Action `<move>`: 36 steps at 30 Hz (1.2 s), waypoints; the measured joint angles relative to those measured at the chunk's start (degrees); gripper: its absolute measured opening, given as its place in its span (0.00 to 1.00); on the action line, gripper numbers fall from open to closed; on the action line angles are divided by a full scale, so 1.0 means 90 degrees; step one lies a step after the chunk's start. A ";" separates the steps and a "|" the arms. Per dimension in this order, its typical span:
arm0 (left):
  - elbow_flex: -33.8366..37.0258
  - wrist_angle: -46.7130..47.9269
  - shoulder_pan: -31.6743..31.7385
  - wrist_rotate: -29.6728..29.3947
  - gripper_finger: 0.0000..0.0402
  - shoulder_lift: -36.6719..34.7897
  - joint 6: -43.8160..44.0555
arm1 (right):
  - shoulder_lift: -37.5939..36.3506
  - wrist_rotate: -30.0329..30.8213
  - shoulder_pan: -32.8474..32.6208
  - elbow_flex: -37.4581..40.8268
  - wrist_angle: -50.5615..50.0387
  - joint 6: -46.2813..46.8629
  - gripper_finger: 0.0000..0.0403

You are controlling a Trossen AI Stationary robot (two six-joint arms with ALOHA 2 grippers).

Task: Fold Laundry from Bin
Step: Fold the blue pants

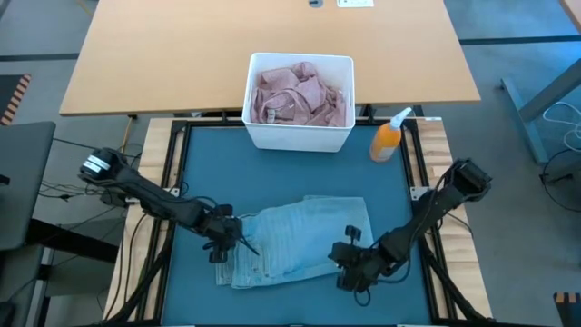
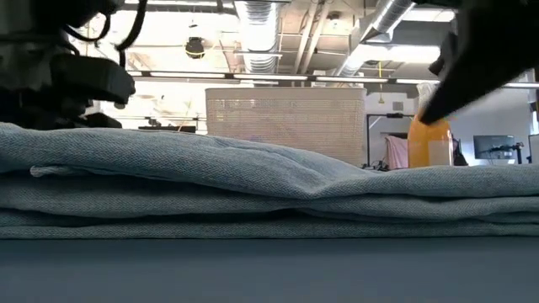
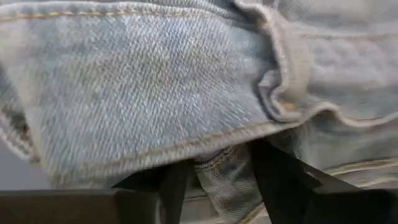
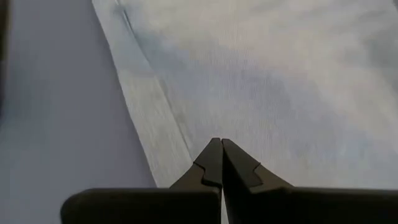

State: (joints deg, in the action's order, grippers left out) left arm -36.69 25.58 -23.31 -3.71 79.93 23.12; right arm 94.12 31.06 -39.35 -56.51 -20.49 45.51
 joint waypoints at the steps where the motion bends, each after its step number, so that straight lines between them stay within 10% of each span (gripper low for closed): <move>1: -0.0017 0.0014 0.0039 0.0023 0.34 0.0030 -0.0055 | 0.0107 0.0028 -0.0039 0.0000 -0.0030 0.0099 0.05; 8: -0.0019 0.0602 0.0287 -0.0137 0.04 -0.0213 -0.0273 | 0.0876 0.0041 -0.0262 0.0002 -0.0911 0.1188 0.05; 24: 0.0042 0.1396 0.0430 -0.0795 0.28 -0.2350 -0.0320 | 0.1072 0.0027 -0.0362 -0.0005 -0.1126 0.1458 0.05; 36: 0.0042 0.1042 0.0435 -0.2460 0.49 -0.1604 -0.1050 | 0.1072 0.0032 -0.0362 0.0000 -0.1001 0.1439 0.05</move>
State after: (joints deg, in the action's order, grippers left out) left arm -36.32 34.95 -19.40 -25.86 65.49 13.67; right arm 103.77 31.35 -42.61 -56.51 -29.50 58.46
